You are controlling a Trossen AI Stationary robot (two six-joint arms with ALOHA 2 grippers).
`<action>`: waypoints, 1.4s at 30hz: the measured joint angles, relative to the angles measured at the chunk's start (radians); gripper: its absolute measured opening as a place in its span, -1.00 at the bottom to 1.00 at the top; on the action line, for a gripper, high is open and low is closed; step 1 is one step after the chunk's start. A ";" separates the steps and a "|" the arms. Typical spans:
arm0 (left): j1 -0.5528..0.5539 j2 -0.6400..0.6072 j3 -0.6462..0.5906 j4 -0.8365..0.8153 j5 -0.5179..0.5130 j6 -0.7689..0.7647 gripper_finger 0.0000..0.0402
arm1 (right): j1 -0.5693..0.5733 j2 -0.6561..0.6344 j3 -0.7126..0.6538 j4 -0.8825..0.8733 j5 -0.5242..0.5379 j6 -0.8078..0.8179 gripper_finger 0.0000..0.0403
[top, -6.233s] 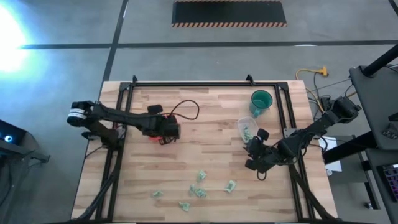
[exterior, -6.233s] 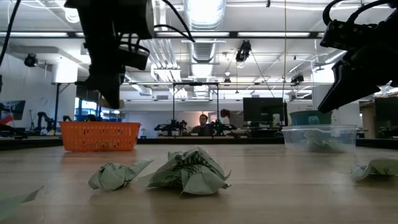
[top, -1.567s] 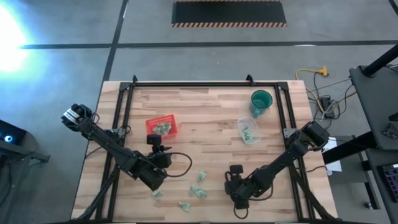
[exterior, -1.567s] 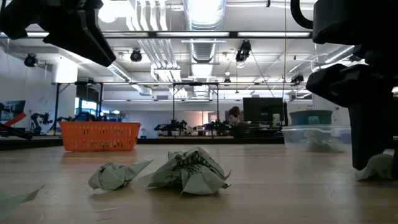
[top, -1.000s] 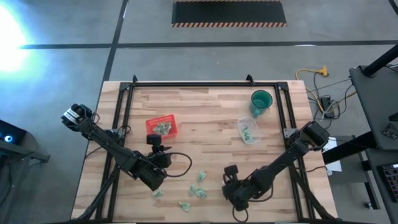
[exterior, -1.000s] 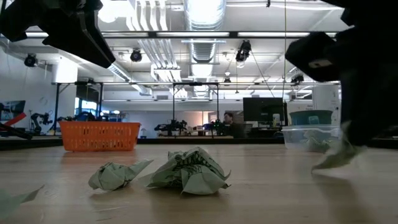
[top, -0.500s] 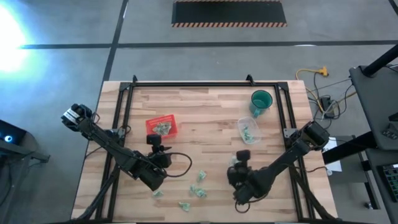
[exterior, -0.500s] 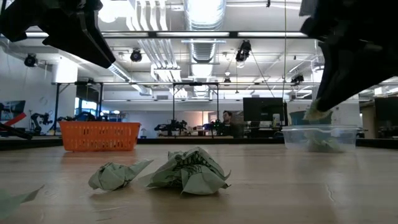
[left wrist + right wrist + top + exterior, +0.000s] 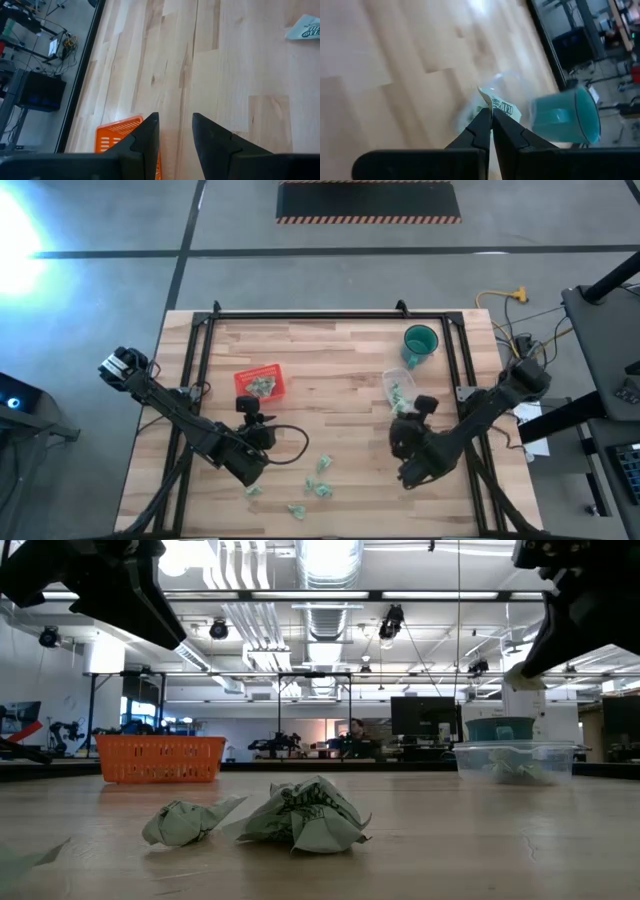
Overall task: Pick and place items into bin
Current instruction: Put the stevia packet into the transparent container
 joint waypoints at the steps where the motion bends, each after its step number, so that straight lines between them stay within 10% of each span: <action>1: 0.000 0.000 0.000 0.000 0.000 0.000 -0.50 | -0.001 -0.029 -0.028 0.000 0.005 0.027 -0.96; 20: 0.002 0.000 -0.002 0.000 -0.008 0.008 -0.50 | -0.154 -0.548 -0.549 0.543 0.081 0.000 -0.96; 42: 0.002 0.000 -0.002 0.001 -0.008 0.006 -0.50 | -0.263 -0.520 -0.608 0.679 0.026 -0.081 -0.67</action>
